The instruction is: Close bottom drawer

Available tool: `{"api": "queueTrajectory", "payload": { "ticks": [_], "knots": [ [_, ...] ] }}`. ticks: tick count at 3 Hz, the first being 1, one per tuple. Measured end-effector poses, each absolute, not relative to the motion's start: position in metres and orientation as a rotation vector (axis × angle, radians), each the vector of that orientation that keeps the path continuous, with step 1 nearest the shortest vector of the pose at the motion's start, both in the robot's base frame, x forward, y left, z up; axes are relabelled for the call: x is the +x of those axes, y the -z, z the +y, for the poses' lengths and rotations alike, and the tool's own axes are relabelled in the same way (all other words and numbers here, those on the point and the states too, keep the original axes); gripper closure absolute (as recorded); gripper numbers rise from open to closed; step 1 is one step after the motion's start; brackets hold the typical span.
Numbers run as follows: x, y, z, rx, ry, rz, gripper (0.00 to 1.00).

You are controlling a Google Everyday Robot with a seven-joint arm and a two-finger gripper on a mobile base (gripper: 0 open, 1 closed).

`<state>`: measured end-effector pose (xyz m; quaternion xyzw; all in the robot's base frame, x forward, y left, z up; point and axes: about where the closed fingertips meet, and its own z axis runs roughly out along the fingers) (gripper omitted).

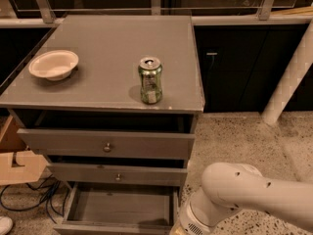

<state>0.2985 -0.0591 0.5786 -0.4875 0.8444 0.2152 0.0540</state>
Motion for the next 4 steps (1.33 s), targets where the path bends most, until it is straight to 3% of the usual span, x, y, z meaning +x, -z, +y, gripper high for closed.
{"api": "queueTrajectory", "payload": {
  "ticks": [4],
  "knots": [
    [0.277, -0.483, -0.065, -1.407, -0.718, 2.752, 1.00]
  ]
}}
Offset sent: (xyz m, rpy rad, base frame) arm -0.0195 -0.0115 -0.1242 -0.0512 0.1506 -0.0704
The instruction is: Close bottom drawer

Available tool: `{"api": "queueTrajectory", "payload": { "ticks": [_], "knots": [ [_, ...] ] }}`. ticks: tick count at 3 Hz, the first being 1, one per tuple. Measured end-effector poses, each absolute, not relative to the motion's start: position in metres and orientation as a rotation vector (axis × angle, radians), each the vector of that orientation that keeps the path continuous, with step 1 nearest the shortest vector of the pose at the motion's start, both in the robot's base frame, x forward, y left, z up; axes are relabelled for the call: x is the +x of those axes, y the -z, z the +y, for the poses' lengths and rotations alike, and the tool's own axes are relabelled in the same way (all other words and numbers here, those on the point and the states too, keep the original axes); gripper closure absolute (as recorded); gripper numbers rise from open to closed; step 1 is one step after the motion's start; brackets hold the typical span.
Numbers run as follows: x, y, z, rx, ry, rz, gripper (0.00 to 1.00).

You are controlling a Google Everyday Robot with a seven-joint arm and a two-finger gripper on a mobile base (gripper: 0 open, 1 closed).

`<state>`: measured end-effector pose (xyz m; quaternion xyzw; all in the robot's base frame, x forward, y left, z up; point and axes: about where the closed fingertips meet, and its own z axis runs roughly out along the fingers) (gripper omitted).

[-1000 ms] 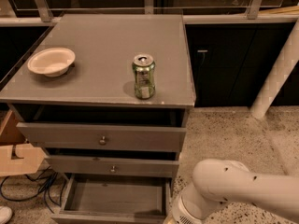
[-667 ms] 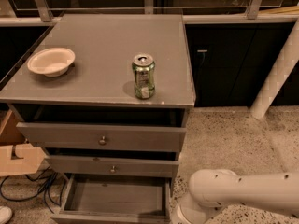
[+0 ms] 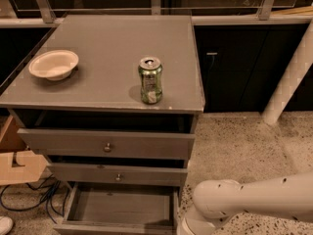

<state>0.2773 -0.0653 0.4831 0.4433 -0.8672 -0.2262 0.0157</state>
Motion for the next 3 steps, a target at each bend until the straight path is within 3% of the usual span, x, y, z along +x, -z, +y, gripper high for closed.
{"api": "queueTrajectory", "payload": {
  "ticks": [3],
  "knots": [
    [0.268, -0.389, -0.046, 1.233, 0.904, -2.648, 1.00]
  ]
}}
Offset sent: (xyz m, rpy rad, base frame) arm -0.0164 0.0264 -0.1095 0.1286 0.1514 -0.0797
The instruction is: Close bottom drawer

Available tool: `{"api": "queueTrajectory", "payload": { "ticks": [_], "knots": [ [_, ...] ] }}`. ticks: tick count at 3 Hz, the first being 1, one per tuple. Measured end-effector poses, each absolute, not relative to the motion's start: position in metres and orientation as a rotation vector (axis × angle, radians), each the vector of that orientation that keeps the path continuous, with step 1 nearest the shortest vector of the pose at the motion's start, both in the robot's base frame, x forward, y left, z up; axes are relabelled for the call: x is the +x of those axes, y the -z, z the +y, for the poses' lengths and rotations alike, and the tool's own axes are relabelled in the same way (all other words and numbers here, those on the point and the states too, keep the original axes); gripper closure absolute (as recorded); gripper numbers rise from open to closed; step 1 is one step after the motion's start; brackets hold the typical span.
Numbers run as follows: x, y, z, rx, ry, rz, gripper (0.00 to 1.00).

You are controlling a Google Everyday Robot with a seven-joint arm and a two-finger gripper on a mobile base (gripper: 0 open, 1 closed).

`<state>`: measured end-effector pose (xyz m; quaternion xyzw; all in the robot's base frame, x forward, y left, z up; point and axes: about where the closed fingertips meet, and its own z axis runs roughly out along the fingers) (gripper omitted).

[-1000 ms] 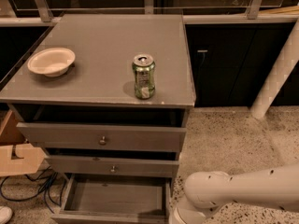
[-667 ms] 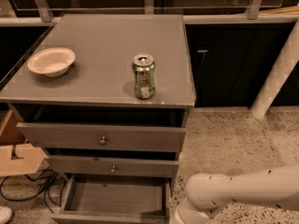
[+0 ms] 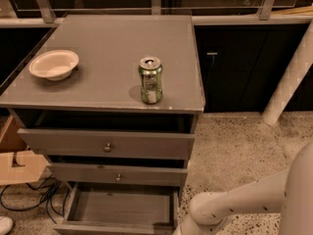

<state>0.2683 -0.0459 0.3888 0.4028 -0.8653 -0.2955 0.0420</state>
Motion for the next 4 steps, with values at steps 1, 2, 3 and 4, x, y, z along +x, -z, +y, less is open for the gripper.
{"api": "queueTrajectory", "payload": {
  "ticks": [1, 2, 3, 4],
  "knots": [
    [0.260, -0.377, -0.043, 1.205, 0.931, -2.625, 1.00],
    [0.258, -0.367, -0.040, 1.148, 0.924, -2.736, 1.00],
    [0.265, -0.348, -0.041, 1.025, 0.982, -2.877, 1.00],
    [0.282, -0.305, -0.049, 0.835, 1.054, -2.989, 1.00]
  ]
}}
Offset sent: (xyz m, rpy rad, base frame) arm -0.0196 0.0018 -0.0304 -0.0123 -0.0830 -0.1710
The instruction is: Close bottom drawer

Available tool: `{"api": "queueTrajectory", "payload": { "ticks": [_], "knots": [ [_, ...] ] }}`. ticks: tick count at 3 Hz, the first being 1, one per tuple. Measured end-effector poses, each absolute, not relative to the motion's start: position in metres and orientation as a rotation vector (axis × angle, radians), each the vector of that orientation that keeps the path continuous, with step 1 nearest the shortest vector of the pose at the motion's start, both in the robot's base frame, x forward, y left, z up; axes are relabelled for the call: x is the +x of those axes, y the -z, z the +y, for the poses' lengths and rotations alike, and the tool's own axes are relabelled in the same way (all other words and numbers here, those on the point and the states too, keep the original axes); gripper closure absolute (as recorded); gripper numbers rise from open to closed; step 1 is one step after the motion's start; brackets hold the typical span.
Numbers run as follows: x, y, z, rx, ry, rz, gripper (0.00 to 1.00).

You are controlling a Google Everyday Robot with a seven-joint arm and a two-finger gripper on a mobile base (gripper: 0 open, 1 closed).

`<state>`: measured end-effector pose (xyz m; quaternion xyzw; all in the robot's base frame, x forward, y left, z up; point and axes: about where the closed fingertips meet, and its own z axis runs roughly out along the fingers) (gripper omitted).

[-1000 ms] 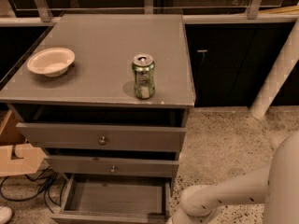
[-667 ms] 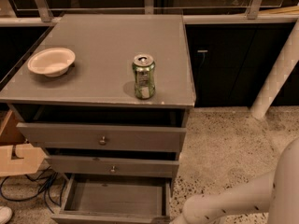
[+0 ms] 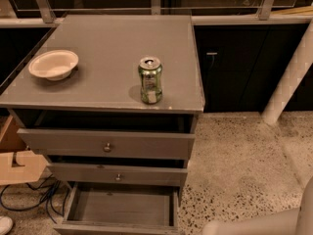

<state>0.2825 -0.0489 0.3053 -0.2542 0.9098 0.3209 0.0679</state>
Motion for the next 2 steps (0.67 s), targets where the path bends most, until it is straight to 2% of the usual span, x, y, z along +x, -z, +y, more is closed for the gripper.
{"api": "queueTrajectory", "payload": {
  "ticks": [2],
  "knots": [
    [0.280, -0.282, -0.050, -0.665, -0.953, 2.759, 1.00]
  ]
}}
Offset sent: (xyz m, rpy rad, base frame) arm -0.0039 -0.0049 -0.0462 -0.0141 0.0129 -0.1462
